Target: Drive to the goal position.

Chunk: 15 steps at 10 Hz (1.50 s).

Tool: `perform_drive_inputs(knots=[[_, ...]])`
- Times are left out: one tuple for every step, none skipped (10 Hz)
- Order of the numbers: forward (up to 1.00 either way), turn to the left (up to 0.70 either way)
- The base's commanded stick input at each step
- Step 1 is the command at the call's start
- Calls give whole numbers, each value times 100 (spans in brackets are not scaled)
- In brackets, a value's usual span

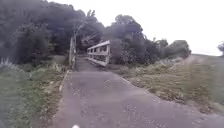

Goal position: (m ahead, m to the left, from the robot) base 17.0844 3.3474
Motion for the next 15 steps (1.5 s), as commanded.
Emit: perform_drive_inputs(knots=[[0, 60], [0, 60], [0, 48], [0, 30], [0, 7], [0, 0], [0, 0], [0, 0], [0, 0], [0, 0], [0, 0], [0, 0], [0, 0], [0, 0], [5, 0]])
